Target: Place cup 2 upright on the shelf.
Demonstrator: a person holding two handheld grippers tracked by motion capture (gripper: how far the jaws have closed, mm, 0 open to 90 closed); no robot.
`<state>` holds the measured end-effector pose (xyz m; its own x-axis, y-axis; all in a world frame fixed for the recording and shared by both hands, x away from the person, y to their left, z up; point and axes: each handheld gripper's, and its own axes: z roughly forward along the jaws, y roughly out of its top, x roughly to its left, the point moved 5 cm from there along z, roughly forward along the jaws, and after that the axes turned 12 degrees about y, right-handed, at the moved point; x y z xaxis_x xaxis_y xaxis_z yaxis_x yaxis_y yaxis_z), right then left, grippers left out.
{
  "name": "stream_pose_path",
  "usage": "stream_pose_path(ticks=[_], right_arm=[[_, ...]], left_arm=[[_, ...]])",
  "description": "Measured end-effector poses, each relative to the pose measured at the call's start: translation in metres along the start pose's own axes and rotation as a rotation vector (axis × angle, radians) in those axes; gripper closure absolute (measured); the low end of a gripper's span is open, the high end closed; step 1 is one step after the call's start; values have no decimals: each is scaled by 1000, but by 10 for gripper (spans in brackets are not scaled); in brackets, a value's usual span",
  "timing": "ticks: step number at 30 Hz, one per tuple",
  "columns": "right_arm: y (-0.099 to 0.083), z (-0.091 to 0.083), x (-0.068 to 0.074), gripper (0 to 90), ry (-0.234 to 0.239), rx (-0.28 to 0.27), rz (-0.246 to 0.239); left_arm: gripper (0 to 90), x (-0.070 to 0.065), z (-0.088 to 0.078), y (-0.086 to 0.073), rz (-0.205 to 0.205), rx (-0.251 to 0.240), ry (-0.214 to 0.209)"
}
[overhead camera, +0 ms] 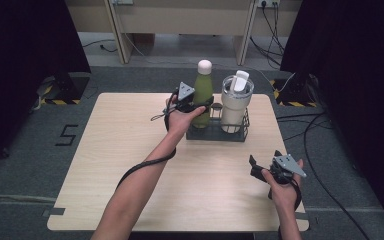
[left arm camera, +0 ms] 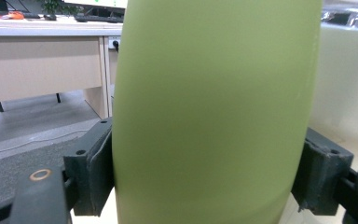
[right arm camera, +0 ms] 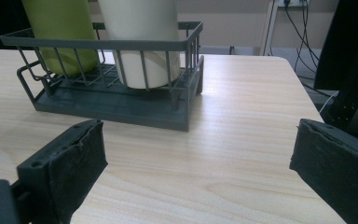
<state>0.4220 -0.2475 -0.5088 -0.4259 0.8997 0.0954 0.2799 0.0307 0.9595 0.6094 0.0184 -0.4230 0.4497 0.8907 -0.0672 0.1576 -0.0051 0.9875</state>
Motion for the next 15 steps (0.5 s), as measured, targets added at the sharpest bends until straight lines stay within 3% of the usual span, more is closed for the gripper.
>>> stream_pose_path(ticks=[15], right_arm=[[-1, 1, 1, 30, 2, 5, -1]], left_arm=[[195, -1, 2, 0, 5, 2, -20]])
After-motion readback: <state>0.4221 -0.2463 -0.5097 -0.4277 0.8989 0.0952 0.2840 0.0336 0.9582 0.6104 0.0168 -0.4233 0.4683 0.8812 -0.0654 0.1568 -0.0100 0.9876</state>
